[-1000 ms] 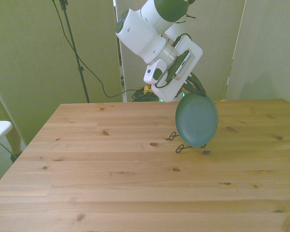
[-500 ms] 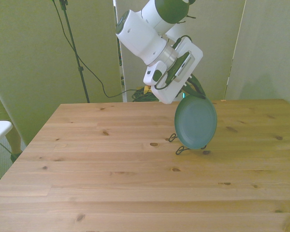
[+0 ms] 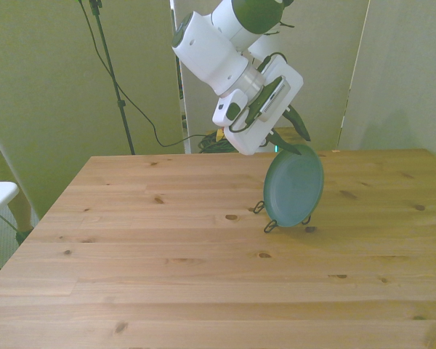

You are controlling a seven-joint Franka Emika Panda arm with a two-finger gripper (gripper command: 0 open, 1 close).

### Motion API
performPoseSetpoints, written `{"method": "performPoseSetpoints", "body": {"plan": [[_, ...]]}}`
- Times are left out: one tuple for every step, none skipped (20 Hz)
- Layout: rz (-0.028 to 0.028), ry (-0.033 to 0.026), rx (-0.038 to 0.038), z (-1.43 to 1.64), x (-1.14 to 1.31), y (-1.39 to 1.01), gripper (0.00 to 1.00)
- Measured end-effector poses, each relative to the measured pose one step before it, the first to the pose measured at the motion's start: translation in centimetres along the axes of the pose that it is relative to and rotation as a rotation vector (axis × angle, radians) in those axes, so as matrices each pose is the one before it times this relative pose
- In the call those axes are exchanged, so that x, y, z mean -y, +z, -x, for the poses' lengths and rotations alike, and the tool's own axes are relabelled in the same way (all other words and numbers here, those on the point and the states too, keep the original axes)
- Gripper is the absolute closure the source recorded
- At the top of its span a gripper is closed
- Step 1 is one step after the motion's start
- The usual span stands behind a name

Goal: Load the plate

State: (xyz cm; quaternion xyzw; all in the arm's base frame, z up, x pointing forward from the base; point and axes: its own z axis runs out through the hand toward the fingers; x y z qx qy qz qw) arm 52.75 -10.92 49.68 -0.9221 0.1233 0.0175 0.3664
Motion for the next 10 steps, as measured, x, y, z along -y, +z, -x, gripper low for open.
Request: {"method": "performPoseSetpoints", "body": {"plan": [[0.01318,-0.01039,-0.03030,0.735,0.536,-1.434,0.00],[0.01988,-0.00684,-0.04485,0.795,0.686,-1.732,0.00],[0.02108,-0.00504,-0.04404,0.857,0.779,-1.780,0.00],[0.02577,-0.00252,-0.05014,0.902,0.802,-1.769,0.00],[0.02957,-0.00288,-0.05119,0.824,0.659,-1.582,0.00],[0.03009,-0.00278,-0.05014,0.724,0.511,-1.342,0.00],[0.03727,-0.00567,-0.04884,0.598,0.325,-1.083,0.00],[0.03812,-0.00512,-0.04377,0.454,0.249,-0.887,0.00],[0.04113,-0.00844,-0.03917,0.258,0.162,-0.693,0.00],[0.03735,-0.00855,-0.03446,0.063,0.117,-0.640,0.00]]}}
